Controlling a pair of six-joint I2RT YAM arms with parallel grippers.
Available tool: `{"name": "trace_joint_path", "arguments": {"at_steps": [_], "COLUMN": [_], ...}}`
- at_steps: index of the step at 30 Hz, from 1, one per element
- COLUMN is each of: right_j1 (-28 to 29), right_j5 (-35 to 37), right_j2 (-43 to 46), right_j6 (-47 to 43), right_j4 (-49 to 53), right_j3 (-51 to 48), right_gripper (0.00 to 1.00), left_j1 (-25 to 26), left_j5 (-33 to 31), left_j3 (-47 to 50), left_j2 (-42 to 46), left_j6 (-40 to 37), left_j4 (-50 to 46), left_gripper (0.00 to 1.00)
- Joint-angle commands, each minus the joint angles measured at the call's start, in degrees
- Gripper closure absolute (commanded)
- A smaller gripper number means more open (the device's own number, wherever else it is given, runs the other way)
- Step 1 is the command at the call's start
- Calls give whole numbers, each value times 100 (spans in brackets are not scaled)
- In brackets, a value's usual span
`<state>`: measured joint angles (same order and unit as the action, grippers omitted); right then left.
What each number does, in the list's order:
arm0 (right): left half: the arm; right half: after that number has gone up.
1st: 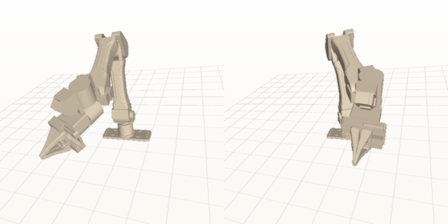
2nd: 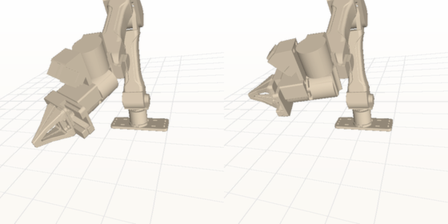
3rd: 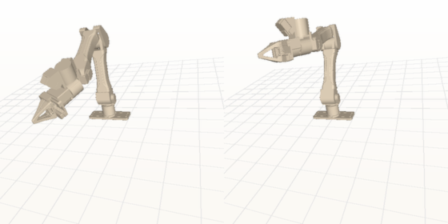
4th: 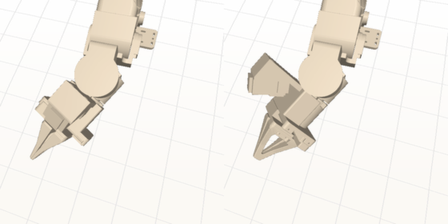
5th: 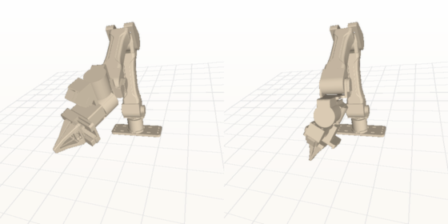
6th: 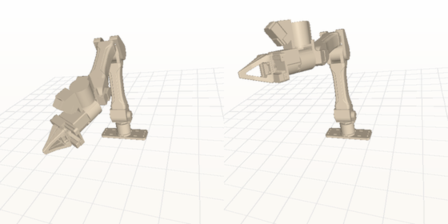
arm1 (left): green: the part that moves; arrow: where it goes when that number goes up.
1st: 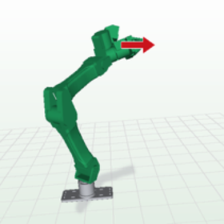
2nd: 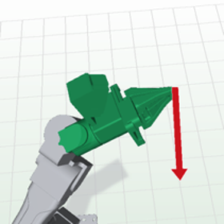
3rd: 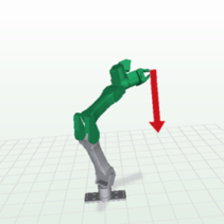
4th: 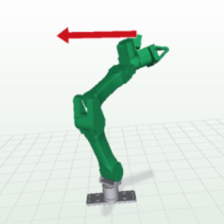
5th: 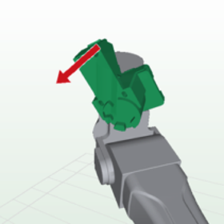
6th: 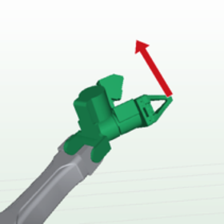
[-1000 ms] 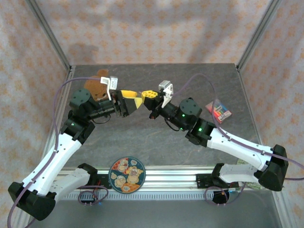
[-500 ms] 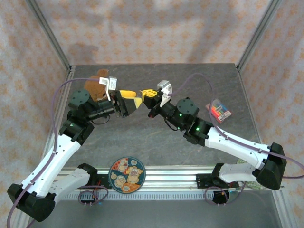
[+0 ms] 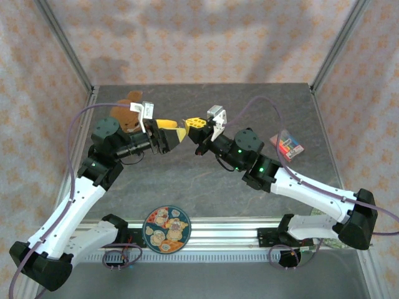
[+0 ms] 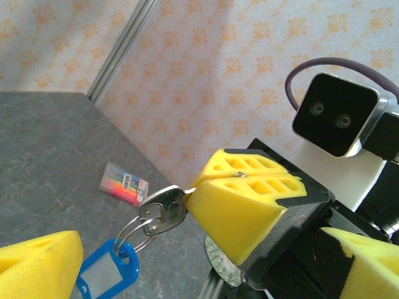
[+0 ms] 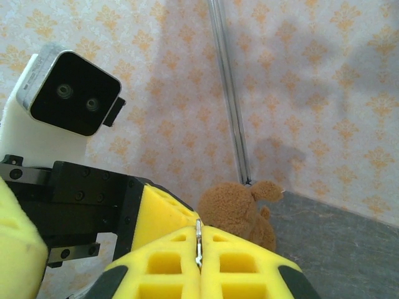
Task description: Remove the keys from the keyring
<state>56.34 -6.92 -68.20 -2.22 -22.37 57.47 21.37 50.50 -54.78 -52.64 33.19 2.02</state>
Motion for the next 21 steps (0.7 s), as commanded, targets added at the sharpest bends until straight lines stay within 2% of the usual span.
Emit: {"name": "trace_joint_path", "arguments": {"at_steps": [1, 21], "right_j1": [42, 117], "right_j5": [-26, 514], "right_j2": [-126, -496], "right_j6": [37, -390], "right_j4": [-319, -543], "right_j3": [229, 317], "right_gripper": [100, 100], "left_j1": [17, 120], "left_j5": [237, 112], "left_j3": [-216, -246], "left_j2": [-7, -14], "left_j6": [129, 87], "left_j4": [290, 220], "left_gripper": [6, 7]}}
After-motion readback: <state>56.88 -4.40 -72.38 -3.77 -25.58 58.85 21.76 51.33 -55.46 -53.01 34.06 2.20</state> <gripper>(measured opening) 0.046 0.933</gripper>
